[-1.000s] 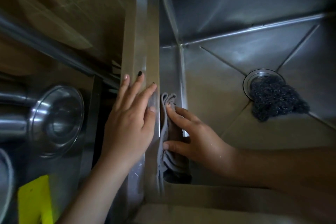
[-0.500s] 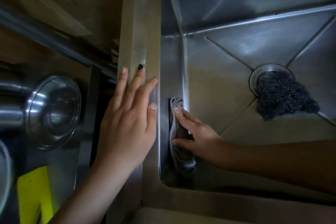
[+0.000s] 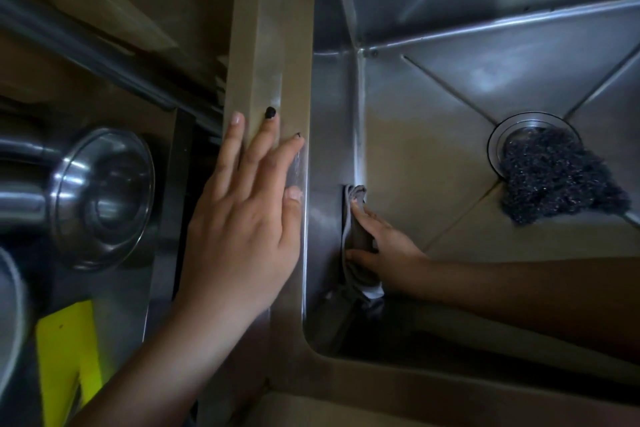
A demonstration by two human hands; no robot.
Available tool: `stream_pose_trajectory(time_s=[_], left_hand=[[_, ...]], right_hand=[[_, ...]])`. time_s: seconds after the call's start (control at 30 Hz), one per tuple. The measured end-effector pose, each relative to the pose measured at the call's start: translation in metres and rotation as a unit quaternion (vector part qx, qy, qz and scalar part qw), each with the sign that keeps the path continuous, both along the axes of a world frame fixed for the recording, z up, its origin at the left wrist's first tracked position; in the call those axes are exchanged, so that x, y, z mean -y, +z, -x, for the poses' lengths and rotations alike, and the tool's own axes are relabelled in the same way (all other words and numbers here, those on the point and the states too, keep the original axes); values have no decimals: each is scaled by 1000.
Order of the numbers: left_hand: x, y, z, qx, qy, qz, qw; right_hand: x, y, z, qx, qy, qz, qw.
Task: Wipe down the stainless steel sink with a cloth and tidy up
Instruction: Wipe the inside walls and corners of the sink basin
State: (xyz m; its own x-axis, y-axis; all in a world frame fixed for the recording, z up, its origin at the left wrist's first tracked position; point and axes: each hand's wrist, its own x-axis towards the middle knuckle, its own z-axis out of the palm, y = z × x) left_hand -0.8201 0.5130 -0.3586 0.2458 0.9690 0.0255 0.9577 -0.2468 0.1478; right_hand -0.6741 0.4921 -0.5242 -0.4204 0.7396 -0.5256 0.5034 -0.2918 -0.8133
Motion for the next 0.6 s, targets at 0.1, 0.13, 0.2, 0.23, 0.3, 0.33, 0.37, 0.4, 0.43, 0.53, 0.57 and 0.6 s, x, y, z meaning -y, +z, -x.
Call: stream_pose_trajectory(time_s=[0.1, 0.13, 0.2, 0.23, 0.3, 0.33, 0.37, 0.4, 0.43, 0.53, 0.57, 0.6], left_hand=[[0, 0, 0, -2, 1, -2, 1000], [-1, 0, 0, -3, 2, -3, 1000], [-1, 0, 0, -3, 2, -4, 1000], [-1, 0, 0, -3, 2, -4, 1000], [-1, 0, 0, -2, 5, -3, 1000], [-1, 0, 0, -1, 6, -1, 1000], [-1, 0, 0, 0, 6, 0, 1000], [-1, -1, 0, 0, 6, -1, 1000], [-1, -1, 0, 0, 5, -2, 1000], [-1, -1, 0, -4, 3, -2, 1000], [-2, -1, 0, -5, 2, -2, 1000], [-2, -1, 0, -5, 2, -2, 1000]], right_hand=[[-4, 14, -2, -29, -28, 51, 998], [-5, 20, -2, -31, -28, 58, 997], [-5, 35, -1, -33, -26, 53, 998], [-5, 44, -1, -38, -29, 47, 998], [-3, 62, -1, -60, -33, 29, 997], [-2, 72, -2, -80, -32, 24, 996], [0, 82, -3, -105, -31, 24, 994], [3, 91, -5, -130, -31, 27, 991], [6, 100, -6, -148, -32, 28, 988], [15, 119, -6, -139, -33, -22, 989], [16, 122, -5, -128, -26, -49, 990], [16, 124, -4, -117, -14, -72, 990]])
